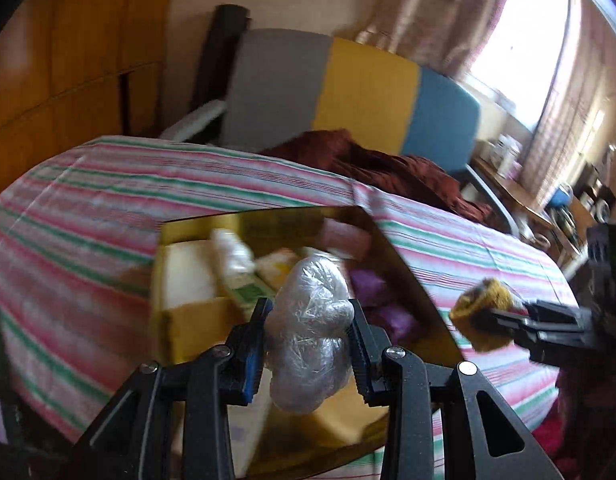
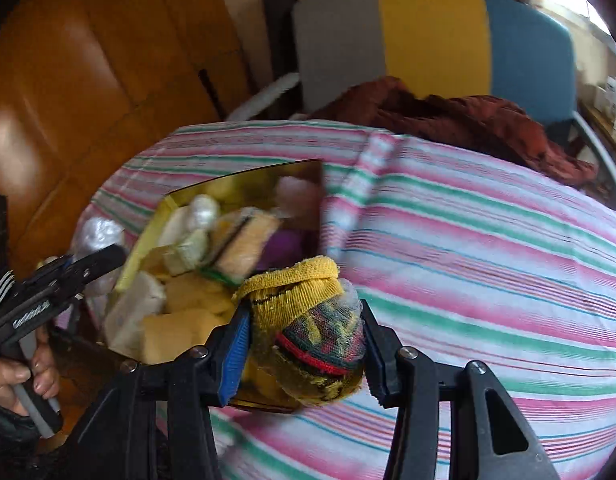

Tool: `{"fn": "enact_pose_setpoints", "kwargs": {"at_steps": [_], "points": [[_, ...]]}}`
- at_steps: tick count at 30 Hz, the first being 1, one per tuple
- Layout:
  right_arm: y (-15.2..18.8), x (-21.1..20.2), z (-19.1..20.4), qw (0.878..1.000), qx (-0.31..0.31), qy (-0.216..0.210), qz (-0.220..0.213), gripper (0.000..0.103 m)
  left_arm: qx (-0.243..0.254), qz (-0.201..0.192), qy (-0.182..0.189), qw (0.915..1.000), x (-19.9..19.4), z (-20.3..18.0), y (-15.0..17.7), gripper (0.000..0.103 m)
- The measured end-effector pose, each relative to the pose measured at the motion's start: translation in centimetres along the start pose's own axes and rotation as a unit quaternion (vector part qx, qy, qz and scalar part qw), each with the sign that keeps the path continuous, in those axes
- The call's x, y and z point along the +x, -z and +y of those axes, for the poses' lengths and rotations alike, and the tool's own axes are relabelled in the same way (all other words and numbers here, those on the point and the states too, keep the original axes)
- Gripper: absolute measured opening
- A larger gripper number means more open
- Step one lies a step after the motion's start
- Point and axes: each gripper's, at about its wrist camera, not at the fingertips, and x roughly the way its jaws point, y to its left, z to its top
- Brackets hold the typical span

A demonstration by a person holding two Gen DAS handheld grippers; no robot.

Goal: Organize objects
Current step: 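Carry the knitted pouch and white wrapped ball into the gold tray and release both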

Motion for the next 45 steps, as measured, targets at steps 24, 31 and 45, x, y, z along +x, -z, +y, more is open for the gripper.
{"fn": "enact_pose_setpoints", "kwargs": {"at_steps": [24, 31, 45], "points": [[2.1, 3.4, 2.6, 1.000, 0.000, 0.019, 0.012, 0.050, 0.048, -0.015, 0.001, 0.9987, -0.5, -2.0, -0.1, 0.037], [2.2, 3.6, 1.9, 1.000, 0.007, 0.017, 0.011, 0.051, 0.049, 0.006, 0.021, 0.9986, 1.8, -3.1, -1.0, 0.037], [2.7, 4.5, 1.8, 1.000, -0.001, 0.029, 0.011, 0.077, 0.046, 0.026, 0.041, 0.9977, 6.1, -4.7, -3.4, 0.056]]}}
